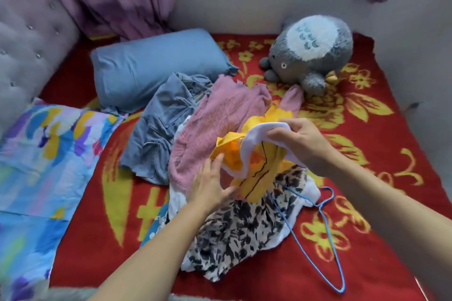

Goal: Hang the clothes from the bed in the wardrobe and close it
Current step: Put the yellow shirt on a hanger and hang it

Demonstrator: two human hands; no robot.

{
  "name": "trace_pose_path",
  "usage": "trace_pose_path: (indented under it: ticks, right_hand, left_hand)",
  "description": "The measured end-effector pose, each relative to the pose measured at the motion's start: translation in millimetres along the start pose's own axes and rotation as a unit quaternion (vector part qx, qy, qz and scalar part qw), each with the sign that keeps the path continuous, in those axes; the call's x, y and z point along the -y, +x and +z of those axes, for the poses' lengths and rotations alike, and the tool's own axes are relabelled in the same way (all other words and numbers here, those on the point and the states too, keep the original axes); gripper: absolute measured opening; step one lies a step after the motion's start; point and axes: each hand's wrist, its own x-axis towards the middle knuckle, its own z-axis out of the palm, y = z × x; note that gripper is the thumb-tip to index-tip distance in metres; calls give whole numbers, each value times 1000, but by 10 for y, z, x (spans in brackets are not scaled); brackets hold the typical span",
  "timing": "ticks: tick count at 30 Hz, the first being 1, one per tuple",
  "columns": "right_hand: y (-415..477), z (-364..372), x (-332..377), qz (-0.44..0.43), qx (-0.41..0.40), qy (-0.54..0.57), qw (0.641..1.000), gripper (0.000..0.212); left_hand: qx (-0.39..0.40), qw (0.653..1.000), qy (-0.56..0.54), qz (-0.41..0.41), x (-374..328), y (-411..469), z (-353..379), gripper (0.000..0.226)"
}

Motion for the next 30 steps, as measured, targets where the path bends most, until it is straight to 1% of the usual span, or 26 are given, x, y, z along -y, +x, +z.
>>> trace_pose_path:
  ticks: [1,2,4,5,6,7,8,9,10,11,12,13,14,15,16,17,18,19,20,21,23,24,25,27,28,30]
  right_hand:
    - [-91,-85,202,-2,-4,42,999,28]
    - [-184,-171,399,2,-15,88,996,34]
    - [-378,-336,783,-1,-39,162,986,36]
    - [-461,-420,959,-6,-44,182,982,34]
    - [-541,-504,1136,-9,-49,197,979,34]
    - [-624,-581,1303,-16,-62,210,976,40]
    - [-705,-671,1438,-21,-72,231,970,52]
    - [-801,-754,1573,-21,-97,243,965,65]
    - [-888,-840,1688,-21,-119,260,958,70]
    - [-981,-917,1797,-24,-133,279,951,63]
    - [-1078,-976,1891,-29,-126,301,945,54]
    - [-1159,-1031,1949,-39,-120,316,940,47]
    - [-1232,-1056,2017,-50,-111,321,939,44]
    - [-1295,-1069,2057,-61,-104,318,940,43]
    - [-1351,-1065,2079,-70,-92,311,943,41]
    - [-1398,-1050,2077,-76,-88,281,953,32]
    - [-1430,-1028,2035,-68,-93,229,967,26]
    - [-1445,-1012,1954,-50,-99,151,982,23]
    - [-1453,-999,1840,-18,-104,66,992,27]
    - [-1453,-996,1693,20,-99,-8,995,32]
    - [-1465,-958,1424,86,-79,-86,990,31]
    - [-1453,-930,1310,102,-80,-107,986,27]
    - [-1428,-906,1221,105,-89,-127,982,21]
    - [-1357,-844,1078,80,-117,-165,976,18]
    - [-1307,-814,991,60,-139,-187,970,17]
    - [-1236,-704,724,37,-178,-256,949,14]
  left_hand:
    - [-8,1000,6,9,-126,18,-121,86]
    - [-22,999,16,33,-234,32,-237,73]
    - [-55,994,23,88,-436,16,-478,35]
    - [-48,993,-3,106,-530,-21,-634,35]
    - [-38,991,-37,125,-594,-42,-787,48]
    - [-35,987,-78,137,-655,-76,-993,55]
    - [-40,980,-118,156,-683,-85,-1208,54]
    - [-56,971,-152,177,-753,-128,-1464,48]
    - [-72,959,-194,194,-806,-149,-1712,38]
    - [-86,942,-258,198,-884,-196,-1972,26]
    - [-97,919,-336,181,-968,-249,-2226,14]
    - [-107,887,-421,156,-1058,-298,-2458,10]
    - [-105,846,-503,141,-1132,-330,-2685,8]
    - [-86,803,-572,144,-1201,-367,-2892,5]
    - [-56,766,-621,156,-1266,-405,-3068,18]
    - [-22,742,-649,164,-1298,-424,-3192,30]
    - [-2,740,-654,160,-1315,-451,-3269,37]
    - [-1,759,-634,144,-1307,-488,-3288,37]
    - [-11,792,-597,131,-1247,-502,-3258,34]
    - [-15,830,-544,123,-1161,-516,-3203,31]
    - [17,906,-404,128,-953,-534,-3041,33]
    - [38,933,-332,129,-857,-522,-2964,35]
    - [49,951,-277,129,-789,-516,-2901,31]
    - [36,967,-218,126,-722,-473,-2788,12]
    - [15,970,-205,126,-704,-437,-2715,12]
    - [-31,980,-168,101,-601,-350,-2486,23]
